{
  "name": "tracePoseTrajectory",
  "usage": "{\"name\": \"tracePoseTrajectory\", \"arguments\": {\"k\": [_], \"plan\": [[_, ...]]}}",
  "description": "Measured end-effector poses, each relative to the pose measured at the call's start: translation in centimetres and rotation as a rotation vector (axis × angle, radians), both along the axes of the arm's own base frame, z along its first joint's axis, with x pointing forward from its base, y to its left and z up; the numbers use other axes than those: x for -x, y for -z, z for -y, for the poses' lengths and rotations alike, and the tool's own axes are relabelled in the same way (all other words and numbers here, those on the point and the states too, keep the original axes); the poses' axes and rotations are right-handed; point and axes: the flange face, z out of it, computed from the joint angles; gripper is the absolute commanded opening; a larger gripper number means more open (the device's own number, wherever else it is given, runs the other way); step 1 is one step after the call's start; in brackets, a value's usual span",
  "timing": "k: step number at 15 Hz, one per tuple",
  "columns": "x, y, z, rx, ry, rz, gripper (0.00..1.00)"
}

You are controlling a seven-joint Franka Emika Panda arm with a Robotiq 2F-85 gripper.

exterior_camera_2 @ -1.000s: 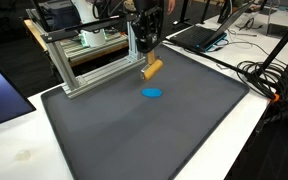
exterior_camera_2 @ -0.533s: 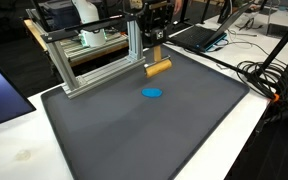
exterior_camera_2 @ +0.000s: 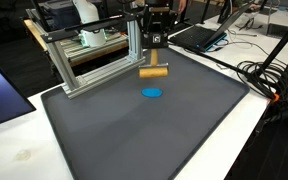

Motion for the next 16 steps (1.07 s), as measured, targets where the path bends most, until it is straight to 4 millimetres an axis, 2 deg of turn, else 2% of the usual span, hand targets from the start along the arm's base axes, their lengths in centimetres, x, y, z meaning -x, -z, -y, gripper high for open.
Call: {"name": "tracePoseTrajectory", "arguments": {"k": [3,4,10,16], "plan": [[-0.1,0.6,-0.5,0.012,0.061,-0.005,0.47],[-0.1,0.7,-0.4,0.012,0.065,-0.006,0.22],[-0.8,1.8,-0.4,-0.009,0.010,0.031,0.22],[-1.7,6.0,0.6,-0.036,-0.056,0.045,0.22]]}}
